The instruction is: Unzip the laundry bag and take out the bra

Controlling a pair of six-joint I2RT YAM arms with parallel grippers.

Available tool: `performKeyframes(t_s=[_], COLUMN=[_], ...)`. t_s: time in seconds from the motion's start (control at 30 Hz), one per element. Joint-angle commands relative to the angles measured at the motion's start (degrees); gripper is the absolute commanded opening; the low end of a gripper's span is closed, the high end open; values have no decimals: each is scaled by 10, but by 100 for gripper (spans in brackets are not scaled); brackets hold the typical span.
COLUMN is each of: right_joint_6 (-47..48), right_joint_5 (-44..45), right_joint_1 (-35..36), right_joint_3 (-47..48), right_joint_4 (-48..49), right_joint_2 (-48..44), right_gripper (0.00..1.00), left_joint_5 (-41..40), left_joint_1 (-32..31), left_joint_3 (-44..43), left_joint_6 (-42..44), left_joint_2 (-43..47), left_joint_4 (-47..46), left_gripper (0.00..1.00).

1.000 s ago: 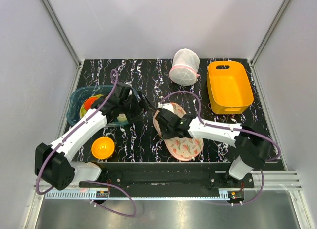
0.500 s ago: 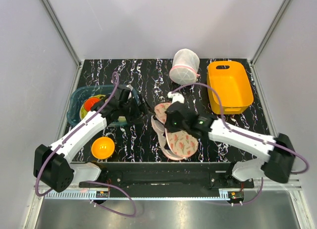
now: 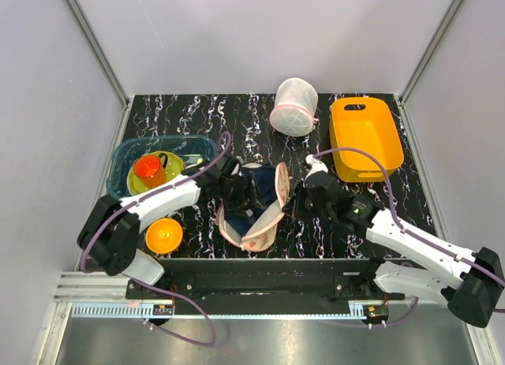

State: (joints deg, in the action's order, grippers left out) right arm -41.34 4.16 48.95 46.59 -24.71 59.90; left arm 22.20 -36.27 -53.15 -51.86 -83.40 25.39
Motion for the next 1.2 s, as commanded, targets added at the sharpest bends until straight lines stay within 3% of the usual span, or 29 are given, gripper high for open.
performKeyframes(t_s=[0.0,0.2,0.4,0.53,0.83,1.07,1.17], right_joint_6=[-33,-41,-43,-41,-44,-48,-49], right_joint_5=[-24,-28,-33,-37,-38,-28,-21], right_joint_1=[-5,-5,-5,-5,-5,-5,-6], right_joint_3=[-22,-39,-49,-48,-49,-59,-58], right_joint_4=[25,26,26,26,24,12,10], right_joint_2=[-38,-58,-60,-56,-62,-80,-80], right_gripper=[0,0,0,0,0,0,0], left_joint_5=[-52,-156,-303,-359,-365,-299,-273], left_joint_1=[-39,-71,-80,-80,-80,-80,-80], left_joint_3=[-63,-114,-116,-125,-206,-221,-226], left_joint_6=[35,51,15,13,48,83,102], left_joint_2=[-53,-92,-35,-23,-143,-173,-174], left_joint_4=[21,93,145,159,166,131,124], left_gripper=[75,75,79,84,84,70,53])
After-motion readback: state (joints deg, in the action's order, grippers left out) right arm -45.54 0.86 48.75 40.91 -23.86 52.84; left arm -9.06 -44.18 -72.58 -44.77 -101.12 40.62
